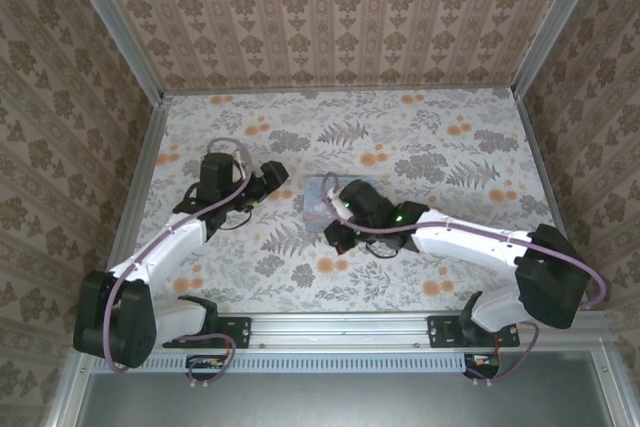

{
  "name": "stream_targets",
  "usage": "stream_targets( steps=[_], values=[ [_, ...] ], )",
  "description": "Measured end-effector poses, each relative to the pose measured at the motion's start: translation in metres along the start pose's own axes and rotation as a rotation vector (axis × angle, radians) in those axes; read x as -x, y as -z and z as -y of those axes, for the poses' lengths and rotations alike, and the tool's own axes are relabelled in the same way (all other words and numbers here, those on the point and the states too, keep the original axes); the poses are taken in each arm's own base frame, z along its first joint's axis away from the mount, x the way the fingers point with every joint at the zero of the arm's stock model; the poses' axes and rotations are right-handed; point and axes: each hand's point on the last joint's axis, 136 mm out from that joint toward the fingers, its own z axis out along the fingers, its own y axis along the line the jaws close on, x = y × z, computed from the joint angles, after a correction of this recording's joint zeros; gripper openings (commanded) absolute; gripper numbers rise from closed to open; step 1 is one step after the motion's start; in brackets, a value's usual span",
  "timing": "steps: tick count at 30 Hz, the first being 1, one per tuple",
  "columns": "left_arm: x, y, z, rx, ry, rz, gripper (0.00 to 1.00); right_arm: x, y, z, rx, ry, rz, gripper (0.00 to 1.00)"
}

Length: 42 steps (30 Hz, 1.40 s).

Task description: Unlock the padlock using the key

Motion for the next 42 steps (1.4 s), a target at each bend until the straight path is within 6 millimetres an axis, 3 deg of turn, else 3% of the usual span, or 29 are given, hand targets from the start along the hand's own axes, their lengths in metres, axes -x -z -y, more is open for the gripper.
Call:
stream_targets(
  steps=[7,13,18,24,32,42],
  values=[
    [-0.006,-0.017,0.047,-0.152,-0.092,-0.057,0.89,0.048,0.032,0.023,0.173,-0.155,0.166,0.0],
    [-0.01,-0.032,0.063,-0.254,-0.112,-0.094,0.67,0.061,0.044,0.034,0.307,-0.248,0.214,0.0],
    [-0.027,-0.047,0.082,-0.333,-0.131,-0.161,0.57,0.072,0.048,0.028,0.398,-0.261,0.228,0.0],
    [-0.044,-0.052,0.114,-0.43,-0.183,-0.201,0.48,0.074,0.041,0.028,0.441,-0.284,0.219,0.0],
    [-0.045,-0.052,0.127,-0.485,-0.188,-0.195,0.41,0.075,0.039,0.032,0.448,-0.306,0.226,0.0],
    [-0.052,-0.058,0.126,-0.502,-0.174,-0.209,0.34,0.073,0.038,0.036,0.444,-0.314,0.231,0.0]
  ],
)
